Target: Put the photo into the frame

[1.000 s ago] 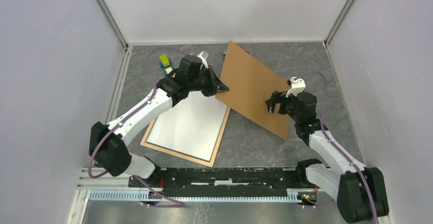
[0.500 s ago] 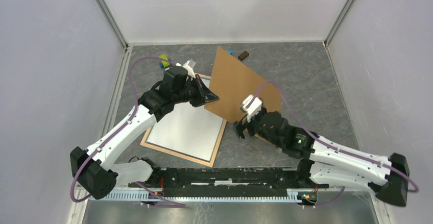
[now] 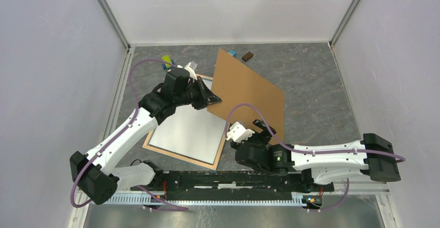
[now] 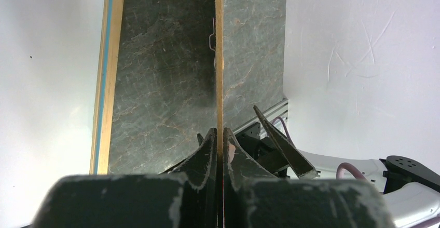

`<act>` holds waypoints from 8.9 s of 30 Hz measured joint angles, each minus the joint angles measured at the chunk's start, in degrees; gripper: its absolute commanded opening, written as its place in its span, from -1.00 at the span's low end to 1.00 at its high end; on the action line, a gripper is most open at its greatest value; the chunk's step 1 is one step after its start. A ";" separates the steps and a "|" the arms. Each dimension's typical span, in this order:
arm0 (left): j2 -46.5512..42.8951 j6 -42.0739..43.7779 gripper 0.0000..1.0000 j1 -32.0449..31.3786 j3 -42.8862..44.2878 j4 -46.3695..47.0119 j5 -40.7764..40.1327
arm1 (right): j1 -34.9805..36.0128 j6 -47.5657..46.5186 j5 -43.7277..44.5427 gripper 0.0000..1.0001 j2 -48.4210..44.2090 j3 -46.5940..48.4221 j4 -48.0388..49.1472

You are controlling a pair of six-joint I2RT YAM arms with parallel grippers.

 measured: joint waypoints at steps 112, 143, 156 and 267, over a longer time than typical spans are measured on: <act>46.21 13.62 0.49 -14.34 15.65 9.25 -8.63 | -53.62 -8.92 -31.30 -1.00 -29.70 -3.13 29.73; -13.86 30.86 1.00 -15.61 12.70 -18.10 -33.33 | -53.72 13.97 -56.19 -1.00 -18.73 15.30 15.30; -22.12 35.85 1.00 -15.47 5.11 -5.75 -40.61 | -53.75 39.71 -76.72 -1.00 -3.72 8.63 18.82; -19.89 38.23 1.00 -13.25 -0.13 -4.70 -38.97 | -54.07 57.37 -97.70 -1.00 27.15 -2.01 55.25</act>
